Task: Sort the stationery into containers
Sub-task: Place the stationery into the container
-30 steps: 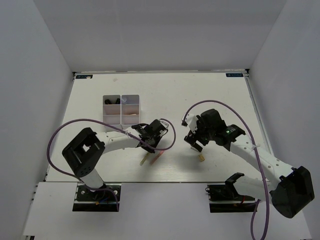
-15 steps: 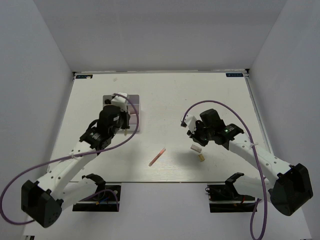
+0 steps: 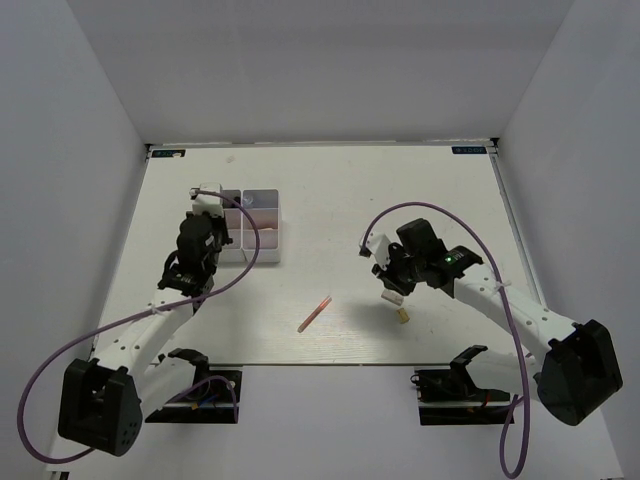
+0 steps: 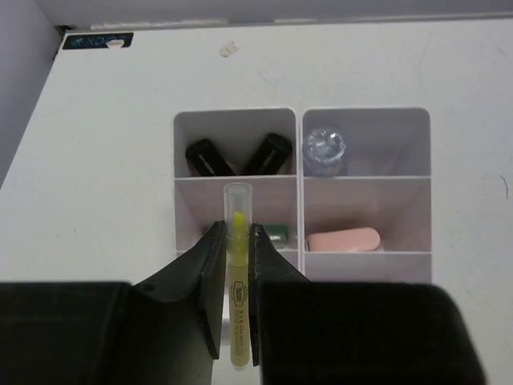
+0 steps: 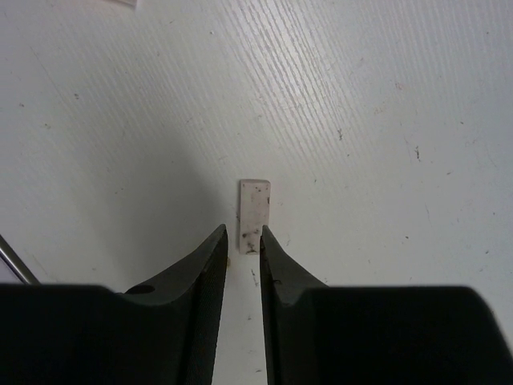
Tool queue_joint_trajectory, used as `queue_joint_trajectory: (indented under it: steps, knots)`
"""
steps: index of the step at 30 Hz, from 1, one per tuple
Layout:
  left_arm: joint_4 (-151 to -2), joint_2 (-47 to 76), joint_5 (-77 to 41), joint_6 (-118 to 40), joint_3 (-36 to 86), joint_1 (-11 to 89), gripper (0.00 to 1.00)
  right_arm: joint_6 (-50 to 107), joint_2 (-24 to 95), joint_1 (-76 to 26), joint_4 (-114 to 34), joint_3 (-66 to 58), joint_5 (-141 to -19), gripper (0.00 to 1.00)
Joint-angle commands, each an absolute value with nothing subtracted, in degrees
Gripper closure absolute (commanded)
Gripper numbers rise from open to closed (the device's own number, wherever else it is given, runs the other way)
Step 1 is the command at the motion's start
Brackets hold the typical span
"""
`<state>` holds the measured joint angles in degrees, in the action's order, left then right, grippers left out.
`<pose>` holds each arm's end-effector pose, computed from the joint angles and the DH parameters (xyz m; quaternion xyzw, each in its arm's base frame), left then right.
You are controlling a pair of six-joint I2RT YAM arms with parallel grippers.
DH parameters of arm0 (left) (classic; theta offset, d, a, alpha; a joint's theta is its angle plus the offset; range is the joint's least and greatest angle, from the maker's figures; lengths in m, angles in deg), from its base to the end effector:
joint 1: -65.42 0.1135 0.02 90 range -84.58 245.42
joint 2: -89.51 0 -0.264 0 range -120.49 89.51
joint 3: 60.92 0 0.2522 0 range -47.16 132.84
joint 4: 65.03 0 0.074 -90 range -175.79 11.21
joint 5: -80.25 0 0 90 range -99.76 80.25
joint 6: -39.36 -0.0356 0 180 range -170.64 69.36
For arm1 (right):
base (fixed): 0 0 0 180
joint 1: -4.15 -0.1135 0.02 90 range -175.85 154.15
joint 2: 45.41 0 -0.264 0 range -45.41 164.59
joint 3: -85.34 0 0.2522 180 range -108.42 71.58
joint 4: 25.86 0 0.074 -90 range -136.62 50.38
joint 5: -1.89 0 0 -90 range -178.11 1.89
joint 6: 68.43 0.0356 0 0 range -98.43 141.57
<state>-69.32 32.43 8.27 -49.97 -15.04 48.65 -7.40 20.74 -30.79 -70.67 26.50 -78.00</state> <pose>0.2213 -0.0552 0.2573 0.0162 0.7917 0.0326 0.6099 0.1853 0.1371 0.2368 -0.5229 0.7843 0.1001 0.3185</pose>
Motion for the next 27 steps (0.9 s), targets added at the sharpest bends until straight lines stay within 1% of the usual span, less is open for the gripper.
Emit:
queue_joint_trajectory:
  steps: [1, 5, 7, 9, 12, 19, 27]
  knots:
    - [-62.10, 31.77, 8.79, -51.61, -15.08, 50.13, 1.00, -7.96, 20.95, -30.57, -71.44, 26.40, -76.77, 0.74]
    - [-61.13, 30.62, 8.00, -52.22, -14.99, 50.92, 1.00, -8.13, 21.56, -30.74, -71.53, 26.31, -76.42, 0.74]
    - [-60.17, 30.10, 7.65, -52.31, -15.95, 51.27, 1.00, -8.22, 21.82, -30.74, -71.70, 26.40, -76.42, 0.72]
    - [-56.40, 29.22, 7.56, -52.40, -17.44, 51.71, 1.00, -8.31, 21.91, -30.74, -71.70, 26.40, -76.42, 0.68]
    - [-51.03, 27.11, 7.38, -52.48, -19.12, 52.24, 1.00, -8.40, 22.09, -30.83, -71.96, 26.40, -76.16, 0.67]
    - [-40.84, 22.45, 6.50, -52.48, -21.41, 52.77, 1.00, -8.66, 22.88, -30.57, -72.05, 26.40, -76.24, 0.67]
    - [-33.98, 18.76, 6.15, -52.22, -24.30, 53.30, 1.00, -9.01, 23.76, -30.74, -72.23, 26.40, -75.98, 0.67]
